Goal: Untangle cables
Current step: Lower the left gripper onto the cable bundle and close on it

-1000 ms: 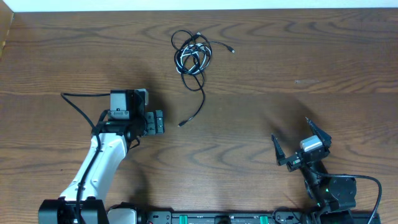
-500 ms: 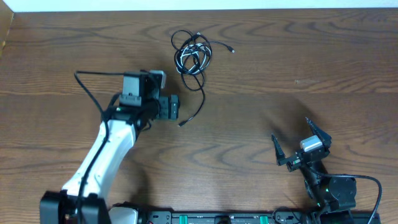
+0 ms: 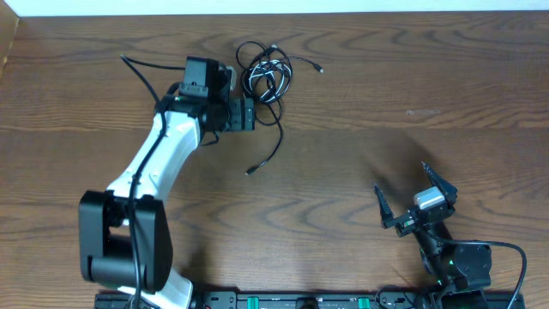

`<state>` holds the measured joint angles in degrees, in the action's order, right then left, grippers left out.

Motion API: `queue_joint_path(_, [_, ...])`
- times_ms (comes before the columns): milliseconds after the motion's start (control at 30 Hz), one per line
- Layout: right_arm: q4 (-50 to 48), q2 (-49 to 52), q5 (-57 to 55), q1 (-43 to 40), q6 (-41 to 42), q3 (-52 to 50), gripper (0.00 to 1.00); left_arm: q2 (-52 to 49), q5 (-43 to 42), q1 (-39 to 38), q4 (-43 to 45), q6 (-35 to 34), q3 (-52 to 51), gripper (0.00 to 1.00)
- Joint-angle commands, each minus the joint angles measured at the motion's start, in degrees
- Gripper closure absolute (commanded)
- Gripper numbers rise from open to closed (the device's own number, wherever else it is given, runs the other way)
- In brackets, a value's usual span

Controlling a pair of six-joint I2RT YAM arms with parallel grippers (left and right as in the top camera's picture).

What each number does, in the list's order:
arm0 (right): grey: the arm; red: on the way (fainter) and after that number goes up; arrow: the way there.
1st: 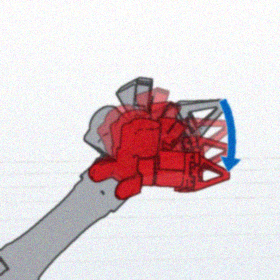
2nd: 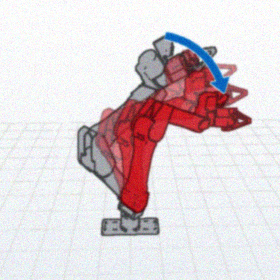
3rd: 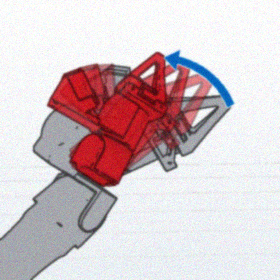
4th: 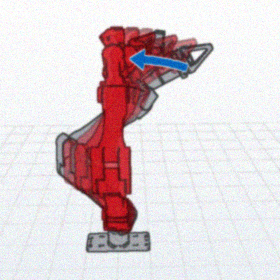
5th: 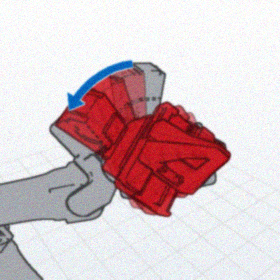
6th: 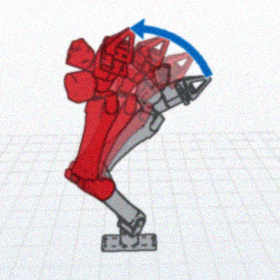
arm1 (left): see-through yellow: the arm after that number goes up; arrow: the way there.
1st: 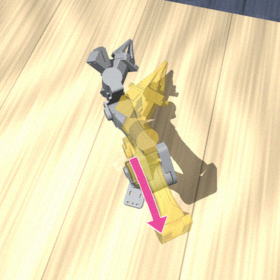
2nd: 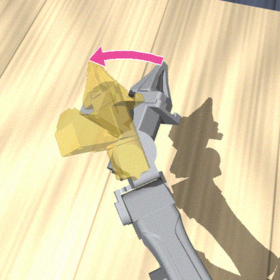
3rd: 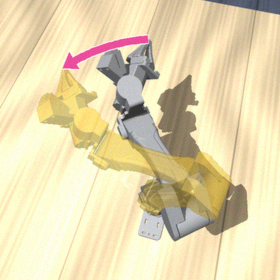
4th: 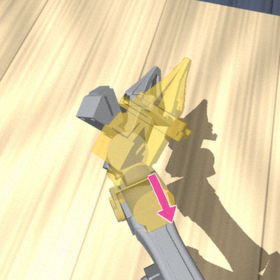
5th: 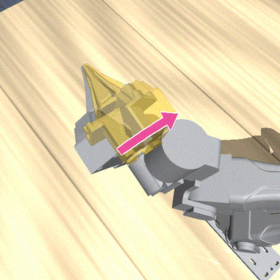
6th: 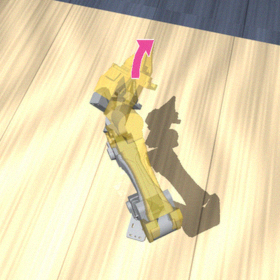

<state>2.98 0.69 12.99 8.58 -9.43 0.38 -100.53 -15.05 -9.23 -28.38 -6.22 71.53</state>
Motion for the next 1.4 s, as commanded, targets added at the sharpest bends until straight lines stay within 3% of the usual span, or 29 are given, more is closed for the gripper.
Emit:
queue_joint_path(0, [0.33,-0.22,-0.63,-0.39,0.39,-0.07,0.01,-3.30,1.42,-0.50,-0.94,-1.70,4.33,0.08])
queue_joint_path(400, [0.33,-0.20,-0.63,-0.39,0.39,-0.07,0.01,-10.95,5.46,-1.33,4.70,-9.18,8.98,0.08])
queue_joint_path(1067, [0.33,-0.20,-0.63,-0.39,0.39,-0.07,0.01,-12.22,6.38,-2.40,10.60,-9.29,8.96,0.08])
queue_joint_path(1200, [0.33,-0.20,-0.63,-0.39,0.39,-0.07,0.01,-12.55,18.47,-3.67,10.10,-16.79,8.96,0.08])
queue_joint_path(1367, [0.33,-0.20,-0.63,-0.39,0.39,-0.07,0.01,-13.18,26.43,-6.58,11.98,-18.05,8.96,0.08])
